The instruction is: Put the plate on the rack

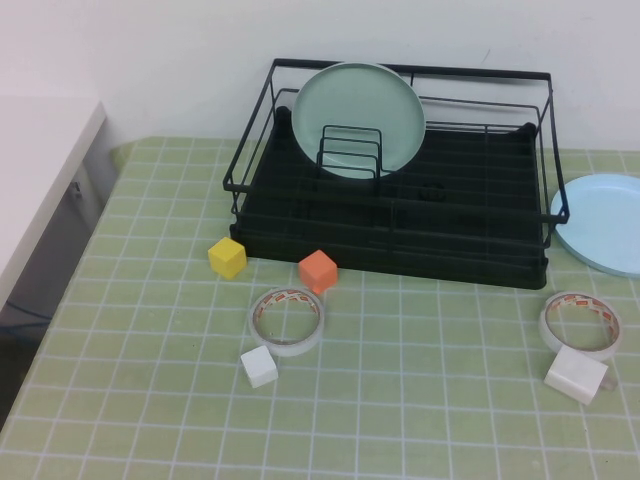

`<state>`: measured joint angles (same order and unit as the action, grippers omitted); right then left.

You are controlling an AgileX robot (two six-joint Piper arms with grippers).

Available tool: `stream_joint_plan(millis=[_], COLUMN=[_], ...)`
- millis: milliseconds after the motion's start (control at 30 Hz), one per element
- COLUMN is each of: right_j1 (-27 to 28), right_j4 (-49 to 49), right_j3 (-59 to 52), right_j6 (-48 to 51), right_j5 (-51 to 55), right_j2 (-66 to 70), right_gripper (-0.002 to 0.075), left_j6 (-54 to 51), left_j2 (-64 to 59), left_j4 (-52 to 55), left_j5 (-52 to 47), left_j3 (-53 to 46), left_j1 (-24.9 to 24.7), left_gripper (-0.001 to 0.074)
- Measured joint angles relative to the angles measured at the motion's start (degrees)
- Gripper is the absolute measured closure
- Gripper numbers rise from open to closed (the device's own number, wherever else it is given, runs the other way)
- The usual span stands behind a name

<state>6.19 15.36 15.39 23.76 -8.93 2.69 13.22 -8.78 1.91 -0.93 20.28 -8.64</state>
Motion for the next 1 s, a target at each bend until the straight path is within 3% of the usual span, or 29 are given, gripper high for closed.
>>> stream_joint_plan(millis=[267, 567, 800, 1000], right_j1=[0.00, 0.00, 0.00, 0.00], right_j4=[0.26, -3.17, -7.00, -7.43], right_j3=[10.59, 13.95, 19.30, 25.79], right_j6=[1.83, -7.65, -10.06, -11.79], right_j5=[32.01, 50.06, 50.50, 37.71], right_j2=[18.86, 42.53, 60.43, 71.06], right_gripper=[0.0727, 0.0727, 0.0728, 0.0727], left_j6=[3.59, 18.41, 19.99, 21.06], left_j2=[-5.34, -9.22, -13.88, -17.37], left_j4=[-1.32, -4.24, -4.38, -3.98], left_j5=[-2.01, -7.75, -13.35, -17.75], left_j3=[-3.26, -7.60, -5.83, -5.53], left_j1=[-0.53, -0.53, -2.02, -8.77], left_gripper=[0.0736, 0.0736, 0.0736, 0.0736])
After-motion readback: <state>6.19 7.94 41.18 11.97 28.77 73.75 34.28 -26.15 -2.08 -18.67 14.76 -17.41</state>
